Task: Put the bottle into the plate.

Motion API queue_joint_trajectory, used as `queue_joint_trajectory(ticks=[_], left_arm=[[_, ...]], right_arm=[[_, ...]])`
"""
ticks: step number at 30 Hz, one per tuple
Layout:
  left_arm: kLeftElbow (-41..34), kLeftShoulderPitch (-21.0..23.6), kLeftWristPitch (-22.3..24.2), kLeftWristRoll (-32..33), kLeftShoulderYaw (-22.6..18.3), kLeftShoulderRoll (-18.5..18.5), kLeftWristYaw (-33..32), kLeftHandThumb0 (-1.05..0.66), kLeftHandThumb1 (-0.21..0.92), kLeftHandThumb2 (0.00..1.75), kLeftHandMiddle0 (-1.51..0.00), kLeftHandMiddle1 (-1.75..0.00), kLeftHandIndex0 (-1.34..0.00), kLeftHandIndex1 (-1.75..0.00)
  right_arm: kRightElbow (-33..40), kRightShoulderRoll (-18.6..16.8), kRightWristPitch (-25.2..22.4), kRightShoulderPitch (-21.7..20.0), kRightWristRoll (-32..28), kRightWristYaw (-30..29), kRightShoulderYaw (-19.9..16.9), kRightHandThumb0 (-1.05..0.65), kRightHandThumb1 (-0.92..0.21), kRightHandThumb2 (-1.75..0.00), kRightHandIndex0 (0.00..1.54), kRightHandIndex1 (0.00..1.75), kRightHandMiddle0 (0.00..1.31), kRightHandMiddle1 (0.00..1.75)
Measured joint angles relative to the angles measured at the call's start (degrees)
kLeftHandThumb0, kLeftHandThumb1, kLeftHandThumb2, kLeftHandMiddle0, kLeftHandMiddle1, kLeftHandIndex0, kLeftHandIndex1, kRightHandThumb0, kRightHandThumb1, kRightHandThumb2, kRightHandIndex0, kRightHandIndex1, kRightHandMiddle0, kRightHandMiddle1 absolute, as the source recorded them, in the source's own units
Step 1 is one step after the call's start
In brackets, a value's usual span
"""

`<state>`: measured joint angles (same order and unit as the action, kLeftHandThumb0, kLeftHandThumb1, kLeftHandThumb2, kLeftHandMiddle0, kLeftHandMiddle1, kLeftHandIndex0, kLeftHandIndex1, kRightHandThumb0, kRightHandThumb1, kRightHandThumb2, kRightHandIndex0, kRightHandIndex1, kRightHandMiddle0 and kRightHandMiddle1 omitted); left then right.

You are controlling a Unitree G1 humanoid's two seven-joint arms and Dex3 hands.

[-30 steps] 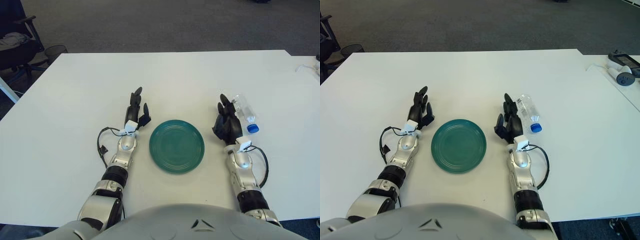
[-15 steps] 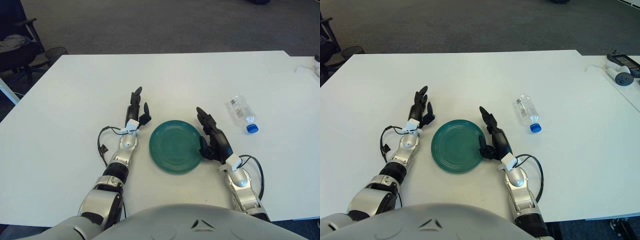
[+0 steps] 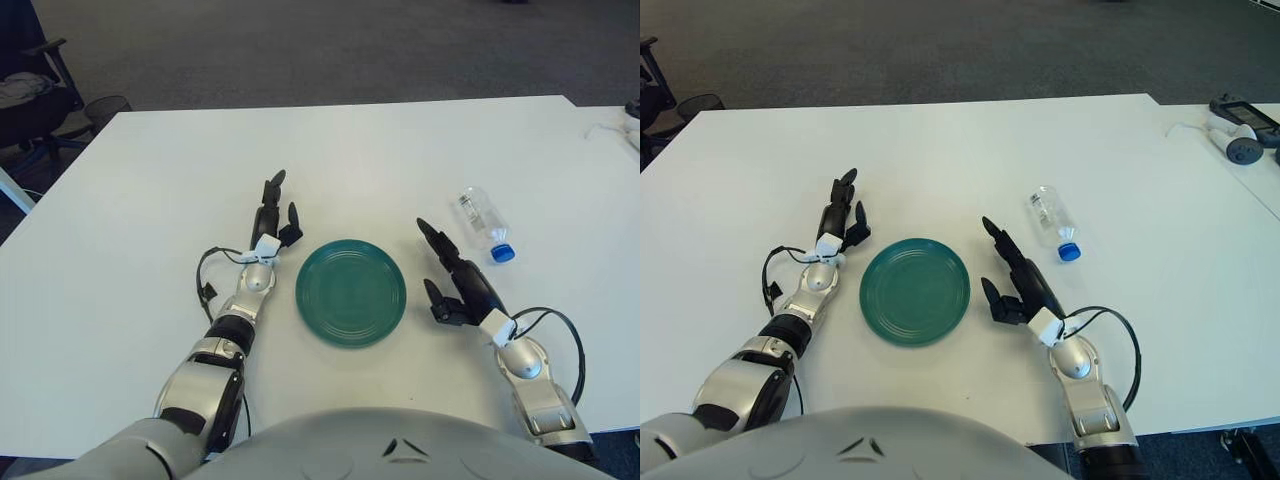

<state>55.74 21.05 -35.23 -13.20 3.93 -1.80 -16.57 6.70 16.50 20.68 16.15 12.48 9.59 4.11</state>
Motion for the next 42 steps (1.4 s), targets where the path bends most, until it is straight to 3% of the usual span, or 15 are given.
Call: queue_joint_trajectory(ticks=[24, 25, 30, 36, 42], left_arm=[[5.84, 3.08, -2.43, -0.03, 0.00, -0.17, -0.10, -0.80, 0.92, 1.08, -0.23, 0.00, 0.00, -0.58], [5.88, 3.24, -2.48, -0.03, 0.00, -0.17, -0.10, -0.79, 0.92, 1.08, -0.23, 0.00, 0.00, -0.58], [5.71, 3.57, -2.78, -0.06, 0.01, -0.24, -0.16, -0.80, 0.92, 1.09, -0.23, 0.00, 0.00, -0.56], [5.98, 3.58, -2.32, -0.68, 0.46, -0.61, -0.43, -0.81, 0.92, 1.10, -0.23, 0.00, 0.00, -0.55], [6.42, 3.59, -1.13, -0.83, 0.81, -0.74, -0.40, -0.81, 0.92, 1.10, -0.23, 0.00, 0.00, -0.54]], right_arm=[[0.59, 0.40, -0.60, -1.00, -0.39, 0.52, -0.59, -1.05, -0.92, -1.00, 0.04, 0.01, 0.03, 0.02], [0.59, 0.40, -0.21, -1.08, -0.97, 0.41, -1.46, -0.98, -0.92, -0.89, 0.08, 0.00, 0.01, 0.26], [0.58, 0.89, 1.76, -4.12, -6.31, -2.65, -10.46, -0.87, -0.92, -0.76, 0.14, 0.02, 0.00, 0.59], [0.60, 3.00, 1.47, -14.53, -14.64, -8.42, -22.96, -0.78, -0.92, -0.75, 0.19, 0.03, 0.00, 0.70], [-3.57, 8.38, 3.19, -27.39, -18.19, -9.92, -28.92, -0.74, -0.92, -0.80, 0.22, 0.04, 0.00, 0.72]])
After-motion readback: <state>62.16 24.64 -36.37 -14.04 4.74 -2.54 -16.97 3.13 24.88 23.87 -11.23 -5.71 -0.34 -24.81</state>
